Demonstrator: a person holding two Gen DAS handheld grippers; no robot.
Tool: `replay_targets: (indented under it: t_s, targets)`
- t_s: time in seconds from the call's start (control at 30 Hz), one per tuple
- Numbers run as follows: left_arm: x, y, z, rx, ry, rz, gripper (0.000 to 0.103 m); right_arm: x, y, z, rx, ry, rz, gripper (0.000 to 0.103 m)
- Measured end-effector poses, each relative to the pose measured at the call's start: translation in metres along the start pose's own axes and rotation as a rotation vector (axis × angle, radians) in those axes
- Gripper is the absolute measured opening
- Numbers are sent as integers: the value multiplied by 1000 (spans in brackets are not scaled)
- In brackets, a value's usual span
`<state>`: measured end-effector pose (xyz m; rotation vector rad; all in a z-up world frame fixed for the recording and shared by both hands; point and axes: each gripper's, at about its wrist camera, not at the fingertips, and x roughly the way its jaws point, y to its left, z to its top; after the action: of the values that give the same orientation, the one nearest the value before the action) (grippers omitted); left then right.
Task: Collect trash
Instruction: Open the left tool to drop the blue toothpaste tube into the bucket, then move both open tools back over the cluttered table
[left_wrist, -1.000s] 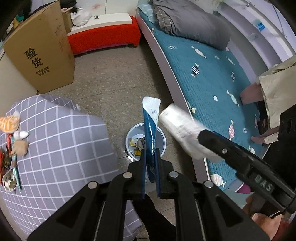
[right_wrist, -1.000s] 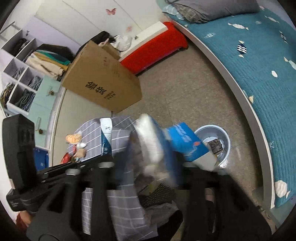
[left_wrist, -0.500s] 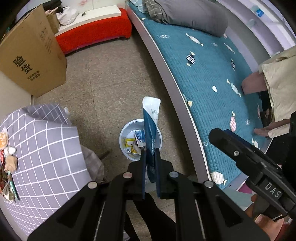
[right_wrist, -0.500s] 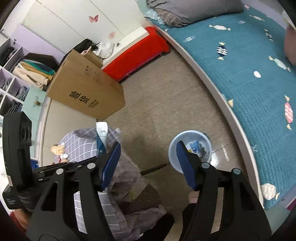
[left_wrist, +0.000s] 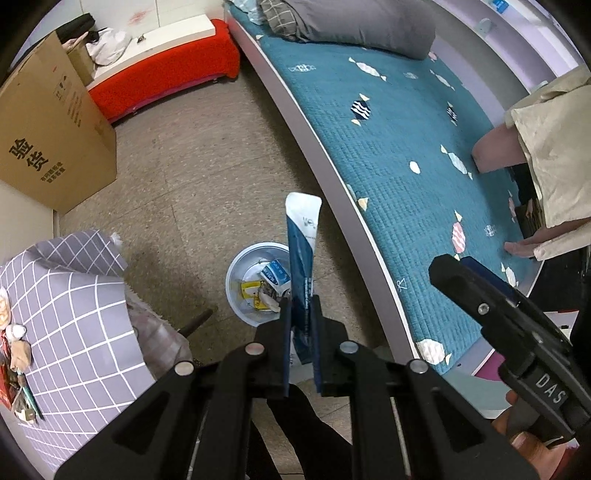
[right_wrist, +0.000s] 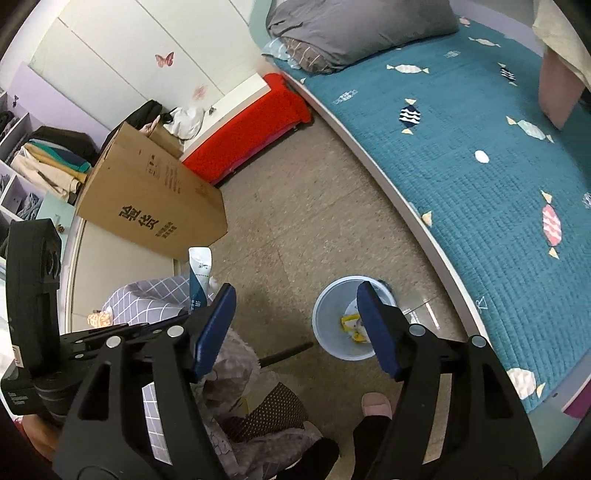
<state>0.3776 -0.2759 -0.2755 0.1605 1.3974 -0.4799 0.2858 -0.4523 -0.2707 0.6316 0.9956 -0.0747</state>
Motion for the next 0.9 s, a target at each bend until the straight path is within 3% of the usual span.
replay_targets:
  t_s: [0.07, 0.17, 0.2, 0.53, 0.9]
  targets:
    - [0, -2, 0, 5, -2, 0, 16, -2, -4, -1, 7, -6, -6, 68]
    - [0, -1, 1, -7, -12, 21, 56, -6, -7, -1, 17, -14, -14, 70]
    - [-2, -1, 0, -11, -20, 27, 58, -6, -7, -1, 18, -14, -14, 70]
    - [-14, 16, -14, -55, -30, 27, 59, -4, 10, -10, -6, 0, 3, 70]
    - [-52, 81, -59, -174, -80, 50, 59, 12, 81, -38, -123, 50, 70, 70]
